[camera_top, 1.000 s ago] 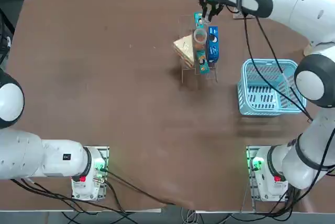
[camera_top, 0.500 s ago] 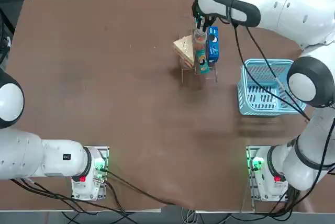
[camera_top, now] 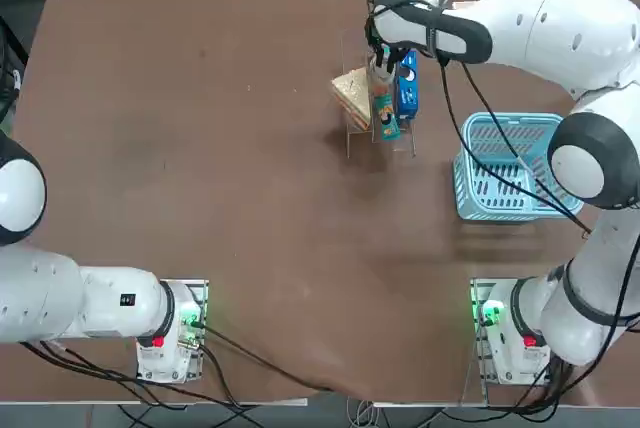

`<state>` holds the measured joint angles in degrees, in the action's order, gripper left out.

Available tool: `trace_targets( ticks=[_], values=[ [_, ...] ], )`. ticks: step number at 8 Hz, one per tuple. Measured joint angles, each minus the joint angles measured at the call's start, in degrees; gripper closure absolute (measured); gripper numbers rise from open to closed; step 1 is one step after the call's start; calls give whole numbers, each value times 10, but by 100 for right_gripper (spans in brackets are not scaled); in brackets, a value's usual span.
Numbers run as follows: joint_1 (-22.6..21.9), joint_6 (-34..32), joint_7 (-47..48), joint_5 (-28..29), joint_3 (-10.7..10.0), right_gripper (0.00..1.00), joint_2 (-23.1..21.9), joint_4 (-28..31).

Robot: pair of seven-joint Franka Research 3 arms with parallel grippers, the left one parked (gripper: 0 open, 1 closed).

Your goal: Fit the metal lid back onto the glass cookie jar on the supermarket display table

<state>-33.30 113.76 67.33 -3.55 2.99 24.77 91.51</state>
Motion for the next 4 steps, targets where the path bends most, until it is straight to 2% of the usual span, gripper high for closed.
trace_targets(
  ticks=[4],
  values=[
    [0,11,2,0,0,73,-3,2]
  ],
)
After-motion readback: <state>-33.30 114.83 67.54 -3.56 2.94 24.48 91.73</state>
